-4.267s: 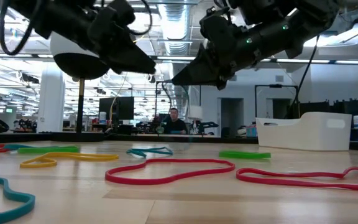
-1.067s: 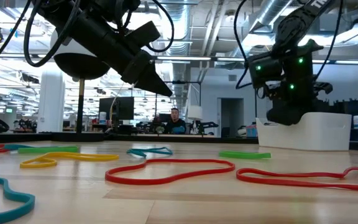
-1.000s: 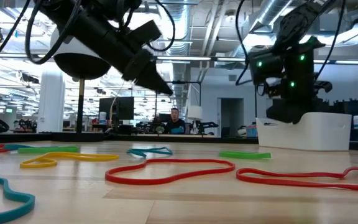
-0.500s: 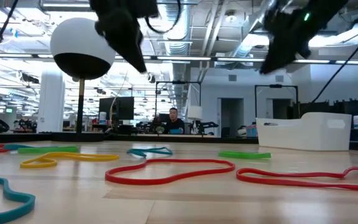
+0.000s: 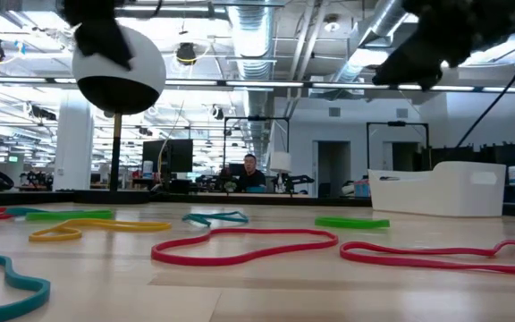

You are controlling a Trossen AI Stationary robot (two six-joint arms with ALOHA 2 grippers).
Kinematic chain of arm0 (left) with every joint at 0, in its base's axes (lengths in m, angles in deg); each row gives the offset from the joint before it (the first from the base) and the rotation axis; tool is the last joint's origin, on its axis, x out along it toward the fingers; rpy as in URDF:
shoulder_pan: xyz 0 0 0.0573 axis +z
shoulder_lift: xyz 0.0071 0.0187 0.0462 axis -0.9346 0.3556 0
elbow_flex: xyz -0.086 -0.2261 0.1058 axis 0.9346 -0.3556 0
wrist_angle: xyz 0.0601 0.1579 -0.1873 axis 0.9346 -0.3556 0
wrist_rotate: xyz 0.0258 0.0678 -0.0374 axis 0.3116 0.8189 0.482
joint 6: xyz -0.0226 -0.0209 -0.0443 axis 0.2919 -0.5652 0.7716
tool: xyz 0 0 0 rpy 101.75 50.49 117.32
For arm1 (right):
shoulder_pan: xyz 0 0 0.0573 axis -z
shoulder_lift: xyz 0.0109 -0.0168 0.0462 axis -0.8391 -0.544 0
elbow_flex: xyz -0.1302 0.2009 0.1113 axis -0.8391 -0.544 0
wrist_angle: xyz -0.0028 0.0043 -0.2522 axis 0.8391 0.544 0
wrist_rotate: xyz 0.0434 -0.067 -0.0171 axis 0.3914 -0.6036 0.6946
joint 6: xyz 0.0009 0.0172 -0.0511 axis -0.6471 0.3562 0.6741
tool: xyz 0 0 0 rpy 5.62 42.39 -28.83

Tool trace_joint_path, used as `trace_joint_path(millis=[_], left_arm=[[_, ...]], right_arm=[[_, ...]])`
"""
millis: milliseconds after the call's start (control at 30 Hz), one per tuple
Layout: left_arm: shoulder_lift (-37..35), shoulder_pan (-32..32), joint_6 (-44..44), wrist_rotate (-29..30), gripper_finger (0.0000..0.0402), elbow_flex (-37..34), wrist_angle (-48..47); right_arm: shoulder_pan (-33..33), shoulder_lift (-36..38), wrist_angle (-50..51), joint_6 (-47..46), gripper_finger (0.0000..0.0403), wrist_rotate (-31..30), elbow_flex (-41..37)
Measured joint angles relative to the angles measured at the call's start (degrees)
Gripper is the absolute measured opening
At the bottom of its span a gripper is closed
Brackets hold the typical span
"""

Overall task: Pick and place items into bin
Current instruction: Put the left red rubber band into the white bin

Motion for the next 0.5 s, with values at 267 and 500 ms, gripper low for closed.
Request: trace_joint_path(millis=[267,500], left_arm=[[-1.9,-0.4,1.4,-12.6,0.0168,-10.6,-4.4],[3.2,-0.3,0.2,-11.1,0.0151,-13.6,-6.9]], right_arm=[[-2.0,-7.8,-12.6,0.0,0.0111,1.3,-7.2],[-0.4,-12.2,-13.7,0.5,0.0111,1.4,-7.1]])
